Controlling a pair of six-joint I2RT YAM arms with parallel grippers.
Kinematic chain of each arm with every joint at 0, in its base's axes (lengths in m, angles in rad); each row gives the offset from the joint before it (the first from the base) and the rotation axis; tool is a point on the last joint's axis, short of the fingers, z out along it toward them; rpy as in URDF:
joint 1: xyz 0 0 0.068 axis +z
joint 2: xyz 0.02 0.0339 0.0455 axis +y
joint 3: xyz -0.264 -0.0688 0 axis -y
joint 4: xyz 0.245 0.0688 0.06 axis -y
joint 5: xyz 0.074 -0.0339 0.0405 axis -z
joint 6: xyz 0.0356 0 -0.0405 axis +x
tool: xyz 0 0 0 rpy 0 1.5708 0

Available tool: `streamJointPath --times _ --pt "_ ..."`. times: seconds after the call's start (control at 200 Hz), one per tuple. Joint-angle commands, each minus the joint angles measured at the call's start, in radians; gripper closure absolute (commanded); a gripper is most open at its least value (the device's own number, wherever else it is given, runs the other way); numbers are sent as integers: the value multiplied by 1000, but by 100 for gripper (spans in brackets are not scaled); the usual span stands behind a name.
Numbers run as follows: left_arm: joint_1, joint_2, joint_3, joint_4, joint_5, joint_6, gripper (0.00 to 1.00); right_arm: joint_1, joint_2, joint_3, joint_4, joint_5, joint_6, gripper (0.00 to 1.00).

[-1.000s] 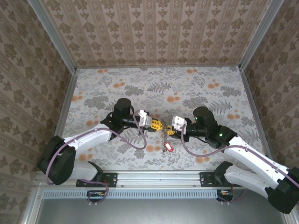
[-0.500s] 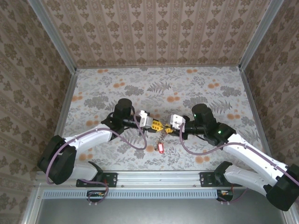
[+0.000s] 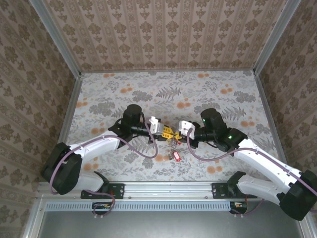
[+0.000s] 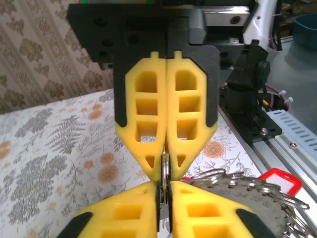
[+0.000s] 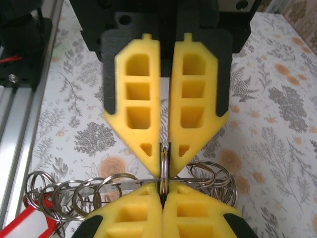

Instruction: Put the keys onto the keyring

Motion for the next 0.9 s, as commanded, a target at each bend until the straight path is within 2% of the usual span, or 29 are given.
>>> streamJointPath --times 0.0,0.065,0.11,0.56,0.63,0.72,0.865,0.895 --pt "-3 -14 62 -142 -58 59 81 8 16 61 -83 76 -34 100" --pt "-7 -14 86 -217 -81 95 73 10 33 76 -125 114 -46 100" --pt "-9 -10 102 -256 -90 109 71 13 44 82 -144 137 -48 100" --pt "-62 56 143 -277 -144 126 71 28 85 117 -134 152 -45 100" --pt "-60 54 147 -282 -147 131 77 28 85 116 -134 148 -47 100" --pt "-61 51 150 -290 -154 143 97 30 85 114 -127 140 -46 100" --pt "-60 36 153 -299 -139 150 100 30 88 109 -129 142 -50 100" --pt "-59 34 154 -298 -132 152 100 31 85 106 -128 144 -51 95"
